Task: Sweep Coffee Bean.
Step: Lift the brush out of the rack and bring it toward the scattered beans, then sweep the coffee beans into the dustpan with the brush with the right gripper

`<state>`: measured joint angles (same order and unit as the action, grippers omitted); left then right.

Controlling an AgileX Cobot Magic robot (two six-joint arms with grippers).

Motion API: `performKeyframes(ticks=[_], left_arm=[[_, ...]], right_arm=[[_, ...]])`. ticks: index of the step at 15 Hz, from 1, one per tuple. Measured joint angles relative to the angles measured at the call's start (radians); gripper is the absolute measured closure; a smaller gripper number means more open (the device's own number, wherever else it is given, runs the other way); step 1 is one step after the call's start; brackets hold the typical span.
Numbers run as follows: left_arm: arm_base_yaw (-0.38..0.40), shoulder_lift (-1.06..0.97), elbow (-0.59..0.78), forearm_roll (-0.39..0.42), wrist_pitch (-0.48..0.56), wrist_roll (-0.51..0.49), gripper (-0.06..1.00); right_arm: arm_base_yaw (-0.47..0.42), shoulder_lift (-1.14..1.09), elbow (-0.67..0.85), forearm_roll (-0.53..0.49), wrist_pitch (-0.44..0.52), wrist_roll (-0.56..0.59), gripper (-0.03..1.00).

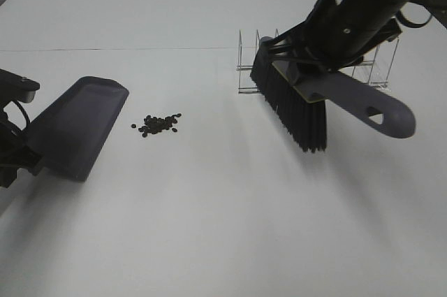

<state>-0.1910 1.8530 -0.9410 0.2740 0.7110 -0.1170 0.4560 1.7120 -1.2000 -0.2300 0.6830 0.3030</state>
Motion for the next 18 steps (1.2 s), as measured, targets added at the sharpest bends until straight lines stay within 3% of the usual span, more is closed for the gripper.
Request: performKeyframes(ticks=[4, 9, 13, 18], left_arm=[[0.0, 0.048, -0.005, 0.0, 0.011, -0.003, 0.62], [0.0, 0.05, -0.005, -0.016, 0.015, -0.003, 0.62], [0.0, 0.076, -0.009, -0.043, 0.017, -0.003, 0.62], [-0.008, 0.12, -0.057, -0.066, 0.073, 0.035, 0.61]], right_arm=[[0.118, 0.192, -0.181, -0.14, 0.075, 0.055, 0.61], [0.213, 0.475, -0.511, -0.197, 0.185, 0.035, 0.61], [0.244, 0.594, -0.654, -0.097, 0.197, -0.027, 0.61], [0.253, 0.642, -0.696, 0.056, 0.158, -0.105, 0.61]])
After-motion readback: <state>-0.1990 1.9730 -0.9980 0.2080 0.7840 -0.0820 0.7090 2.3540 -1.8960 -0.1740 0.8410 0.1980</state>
